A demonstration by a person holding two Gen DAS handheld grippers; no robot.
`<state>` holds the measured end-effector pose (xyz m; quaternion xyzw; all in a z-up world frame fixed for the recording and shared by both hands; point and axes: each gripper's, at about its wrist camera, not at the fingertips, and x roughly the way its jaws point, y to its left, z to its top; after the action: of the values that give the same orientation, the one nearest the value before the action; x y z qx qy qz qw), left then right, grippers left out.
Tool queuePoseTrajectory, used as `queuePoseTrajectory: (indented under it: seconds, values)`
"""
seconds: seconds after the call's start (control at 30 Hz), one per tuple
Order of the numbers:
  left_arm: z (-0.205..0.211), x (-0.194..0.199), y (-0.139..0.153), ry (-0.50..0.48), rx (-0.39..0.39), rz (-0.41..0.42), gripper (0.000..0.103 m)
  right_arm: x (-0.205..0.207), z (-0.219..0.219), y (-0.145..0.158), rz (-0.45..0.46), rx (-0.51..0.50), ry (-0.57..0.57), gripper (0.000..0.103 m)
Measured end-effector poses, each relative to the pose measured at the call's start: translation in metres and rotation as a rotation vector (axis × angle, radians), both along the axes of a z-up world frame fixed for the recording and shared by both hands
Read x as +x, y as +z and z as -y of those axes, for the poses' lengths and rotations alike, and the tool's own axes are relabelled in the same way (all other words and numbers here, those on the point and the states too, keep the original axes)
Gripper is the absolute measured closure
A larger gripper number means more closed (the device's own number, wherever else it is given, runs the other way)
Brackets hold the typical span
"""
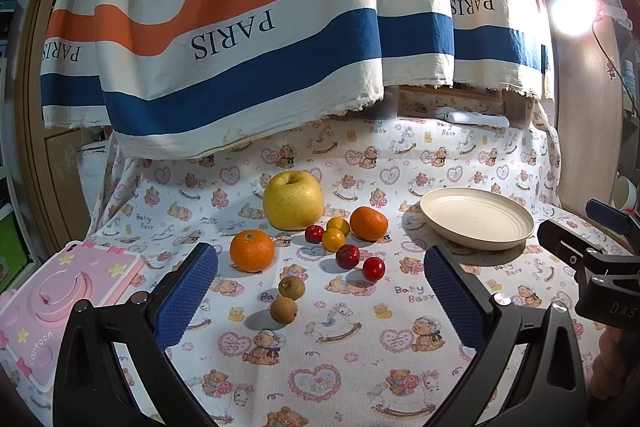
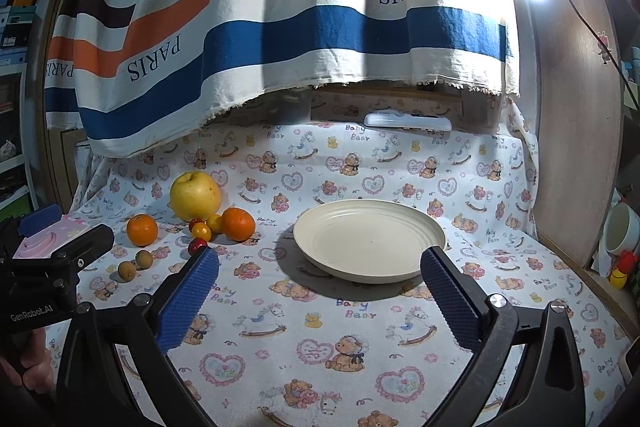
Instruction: Organize fruits
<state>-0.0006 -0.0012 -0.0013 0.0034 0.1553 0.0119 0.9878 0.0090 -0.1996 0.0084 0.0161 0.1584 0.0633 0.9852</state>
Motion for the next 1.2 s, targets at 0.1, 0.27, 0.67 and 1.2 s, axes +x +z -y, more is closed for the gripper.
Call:
queuePoseTrajectory:
  seconds: [0.1, 0.27, 0.67, 1.2]
  values:
    - [0.0, 0.0, 0.0, 0.001, -0.001, 0.001, 0.0, 0.0, 0.0, 0.0, 0.0, 0.0, 0.001, 0.001]
    - [0.0, 0.0, 0.0, 0.001, -0.001, 0.002, 0.0, 0.0, 0.0, 0.001, -0.001, -0.001, 0.001, 0.001]
    - [-0.008, -0.003, 0.006, 0.038, -0.007, 0.012, 0.0, -0.001, -0.001, 0.002, 0.006, -0.006, -0.012, 0.001]
    - [-0.06, 0.015, 0.046, 0.067, -0.033, -0.084, 0.002, 0.013, -0.009, 0.038, 0.0, 0.039, 0.016, 0.001]
